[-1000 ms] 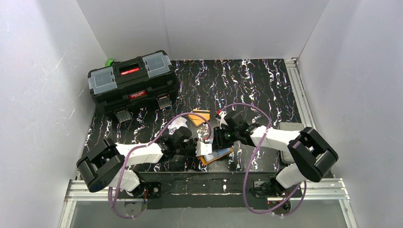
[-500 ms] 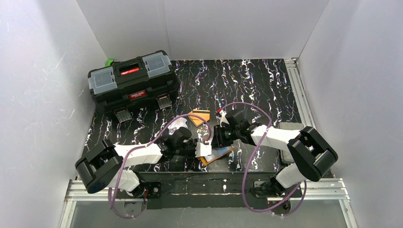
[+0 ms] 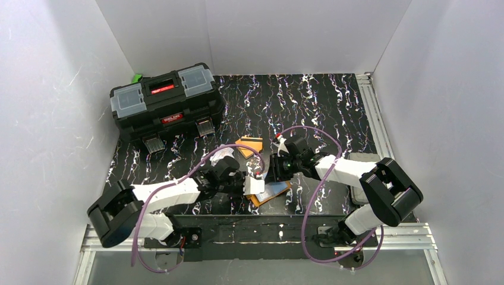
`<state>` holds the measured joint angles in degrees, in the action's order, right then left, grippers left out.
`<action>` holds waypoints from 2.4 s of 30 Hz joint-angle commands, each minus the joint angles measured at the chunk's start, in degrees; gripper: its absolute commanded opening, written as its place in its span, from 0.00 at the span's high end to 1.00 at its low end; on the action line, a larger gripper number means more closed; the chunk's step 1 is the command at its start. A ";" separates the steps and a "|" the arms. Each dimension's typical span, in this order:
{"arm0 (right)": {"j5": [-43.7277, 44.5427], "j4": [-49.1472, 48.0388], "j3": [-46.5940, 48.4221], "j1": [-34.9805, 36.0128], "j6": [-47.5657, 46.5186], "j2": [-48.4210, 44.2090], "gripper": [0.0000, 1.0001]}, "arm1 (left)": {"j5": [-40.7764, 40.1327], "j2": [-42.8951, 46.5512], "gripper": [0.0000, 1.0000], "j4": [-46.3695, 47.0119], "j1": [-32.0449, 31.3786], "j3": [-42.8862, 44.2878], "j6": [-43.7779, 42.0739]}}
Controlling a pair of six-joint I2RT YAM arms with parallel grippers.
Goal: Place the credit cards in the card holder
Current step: Insert the credit card into the card holder, then pick up the credit card from the center of the board.
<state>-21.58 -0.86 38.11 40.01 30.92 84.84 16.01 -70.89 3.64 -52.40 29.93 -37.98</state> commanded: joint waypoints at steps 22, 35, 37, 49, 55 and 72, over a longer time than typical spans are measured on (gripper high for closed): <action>0.16 0.14 -1.26 -2.17 -2.73 -0.52 0.62 | -1.51 -10.03 1.00 13.04 -5.96 -6.49 -9.27; -0.60 1.40 -0.41 -6.87 -3.61 -1.85 0.61 | -0.98 -9.30 1.00 12.45 -6.22 -6.82 -9.59; -1.47 1.39 -1.05 -6.89 -3.29 -0.98 0.61 | -0.99 -9.18 1.00 12.53 -6.23 -6.91 -9.50; -2.19 -1.39 -1.27 -3.09 -1.90 2.36 0.61 | -1.46 -8.92 1.00 13.29 -6.26 -7.24 -9.18; 4.59 2.68 -0.21 2.65 -2.07 -0.48 0.60 | -1.90 -8.80 1.00 13.71 -6.20 -7.21 -8.96; 12.50 6.91 3.12 8.24 -3.11 -1.24 0.58 | -2.16 -6.78 1.00 15.85 -6.25 -8.91 -9.05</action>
<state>-10.28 3.77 39.42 47.86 28.34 84.99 13.43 -78.41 22.79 -58.26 23.00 -47.92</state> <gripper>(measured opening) 0.414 0.007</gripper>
